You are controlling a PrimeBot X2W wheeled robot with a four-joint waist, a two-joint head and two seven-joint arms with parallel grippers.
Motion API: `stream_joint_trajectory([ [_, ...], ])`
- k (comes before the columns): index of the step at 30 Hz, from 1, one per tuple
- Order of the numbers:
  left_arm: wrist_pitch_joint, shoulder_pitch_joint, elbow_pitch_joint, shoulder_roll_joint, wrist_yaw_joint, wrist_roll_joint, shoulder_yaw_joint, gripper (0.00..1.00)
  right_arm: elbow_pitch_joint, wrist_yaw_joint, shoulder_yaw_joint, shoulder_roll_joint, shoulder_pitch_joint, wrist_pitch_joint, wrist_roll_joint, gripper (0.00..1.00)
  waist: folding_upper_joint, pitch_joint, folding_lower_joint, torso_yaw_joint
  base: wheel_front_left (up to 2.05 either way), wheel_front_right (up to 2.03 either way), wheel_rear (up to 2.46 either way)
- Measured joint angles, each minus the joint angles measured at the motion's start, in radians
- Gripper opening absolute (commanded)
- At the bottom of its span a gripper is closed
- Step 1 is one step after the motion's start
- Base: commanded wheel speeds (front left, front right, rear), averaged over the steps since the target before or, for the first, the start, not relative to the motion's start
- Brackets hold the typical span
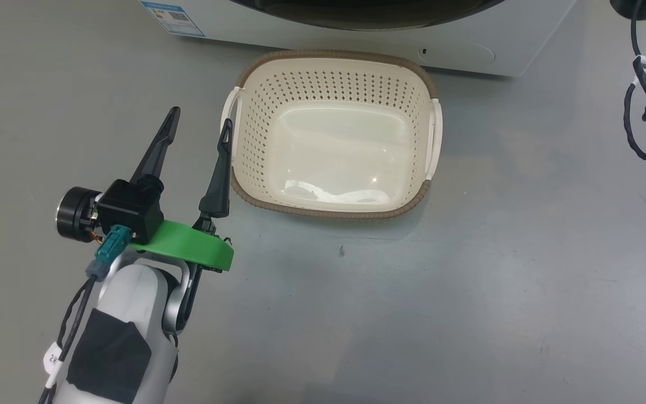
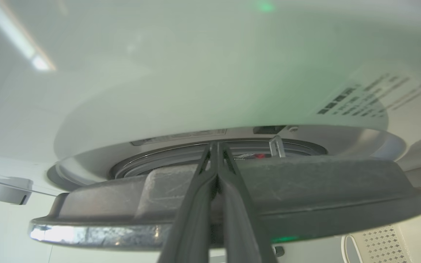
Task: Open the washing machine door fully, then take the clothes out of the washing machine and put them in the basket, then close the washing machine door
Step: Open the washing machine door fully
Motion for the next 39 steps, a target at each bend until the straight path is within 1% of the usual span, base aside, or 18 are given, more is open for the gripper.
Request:
stream_joint_trajectory([
  [10,0.000,-0.006,-0.001,-0.003,0.000,0.002,-0.001,1.00,0.043,0.003,0.003,-0.014,-0.035,0.059,0.019,0.00,0.0000,0.007,0.0000,0.006,0.00,0.00,0.00],
  [15,0.000,-0.006,-0.001,-0.004,0.000,0.008,-0.001,1.00,0.059,0.020,0.000,-0.020,-0.037,0.096,0.037,0.00,0.0000,0.006,0.0000,0.005,0.00,0.00,0.00],
  [24,0.000,-0.007,0.002,-0.005,0.001,0.015,-0.002,1.00,0.096,0.033,0.000,-0.026,-0.040,0.174,0.073,0.00,0.0000,-0.004,0.0000,-0.002,0.00,0.00,0.00],
  [27,0.000,-0.007,0.008,-0.005,0.002,0.019,-0.001,1.00,0.115,0.054,0.000,-0.025,-0.034,0.198,0.082,0.00,0.0000,-0.012,0.0000,-0.005,0.00,0.00,0.00],
  [32,0.000,-0.006,0.016,-0.005,0.010,0.019,0.000,1.00,0.134,0.058,0.010,-0.017,-0.031,0.239,0.090,0.00,0.0000,-0.033,0.0000,-0.011,0.00,0.00,0.00],
  [39,0.000,-0.004,0.026,-0.005,0.011,0.019,0.002,1.00,0.145,0.084,0.022,-0.008,0.001,0.286,0.098,0.00,0.0000,-0.059,0.0000,-0.021,0.00,0.00,0.00],
])
